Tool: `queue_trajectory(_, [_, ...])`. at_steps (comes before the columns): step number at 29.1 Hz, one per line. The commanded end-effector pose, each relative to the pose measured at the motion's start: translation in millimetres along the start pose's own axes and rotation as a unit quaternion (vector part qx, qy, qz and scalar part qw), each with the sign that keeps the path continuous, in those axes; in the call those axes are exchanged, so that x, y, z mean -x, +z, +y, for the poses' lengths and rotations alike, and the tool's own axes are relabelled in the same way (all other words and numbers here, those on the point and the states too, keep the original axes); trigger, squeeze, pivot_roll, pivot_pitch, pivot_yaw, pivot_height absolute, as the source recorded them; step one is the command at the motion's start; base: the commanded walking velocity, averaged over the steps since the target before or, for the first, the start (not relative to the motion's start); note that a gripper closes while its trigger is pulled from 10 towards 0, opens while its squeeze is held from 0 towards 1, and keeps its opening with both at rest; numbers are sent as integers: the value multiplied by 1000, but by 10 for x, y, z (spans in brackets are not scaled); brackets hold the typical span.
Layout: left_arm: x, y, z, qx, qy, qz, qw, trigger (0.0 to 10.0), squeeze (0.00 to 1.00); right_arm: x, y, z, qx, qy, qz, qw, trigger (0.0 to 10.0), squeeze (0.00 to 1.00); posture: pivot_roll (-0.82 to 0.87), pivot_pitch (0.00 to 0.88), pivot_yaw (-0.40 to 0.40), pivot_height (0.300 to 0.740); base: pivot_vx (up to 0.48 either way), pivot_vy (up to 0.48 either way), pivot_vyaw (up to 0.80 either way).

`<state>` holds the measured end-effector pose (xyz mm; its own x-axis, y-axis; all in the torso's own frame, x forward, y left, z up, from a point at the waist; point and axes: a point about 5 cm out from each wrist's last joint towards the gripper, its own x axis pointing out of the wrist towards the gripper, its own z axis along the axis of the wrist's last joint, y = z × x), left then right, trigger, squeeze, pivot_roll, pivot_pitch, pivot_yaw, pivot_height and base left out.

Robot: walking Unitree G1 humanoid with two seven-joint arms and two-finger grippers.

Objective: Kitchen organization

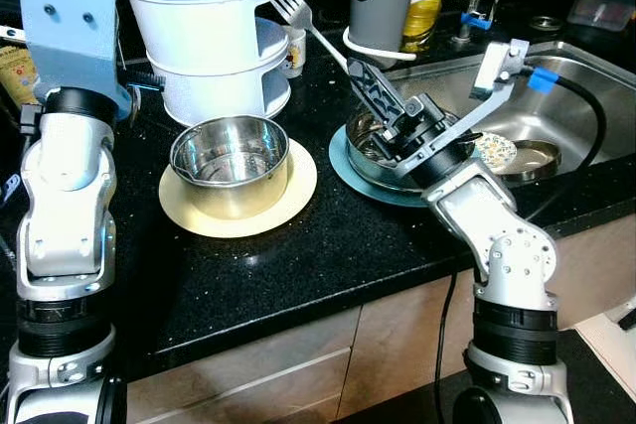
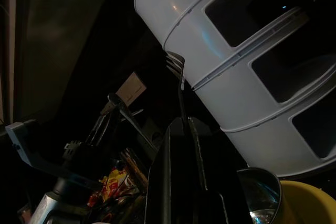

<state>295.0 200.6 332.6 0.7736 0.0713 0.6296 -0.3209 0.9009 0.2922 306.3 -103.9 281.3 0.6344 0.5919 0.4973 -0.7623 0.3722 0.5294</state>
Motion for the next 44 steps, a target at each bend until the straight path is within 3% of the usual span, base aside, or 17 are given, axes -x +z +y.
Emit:
queue_trajectory(1, [4,-44,12,-24,-1,10,1000,10000,0,-31,-20,11,-1,8,0,1000,10000,0,24,0,15,740,0,-319,0])
queue_trajectory(27, [-6,-6,-77,-16,-12,5,1000,10000,0,-9,-54,12,27,5,-7,1000,10000,0,21,0,18,740,0,-427,0])
queue_trajectory(37, [-6,-4,-130,-9,-18,5,1000,10000,0,-14,-118,6,48,0,14,999,10000,0,19,0,20,740,0,-438,283])
queue_trajectory(44, [-13,-6,-166,-4,-23,6,1000,10000,0,-14,-116,13,61,6,19,998,10000,0,16,0,22,740,0,-438,800])
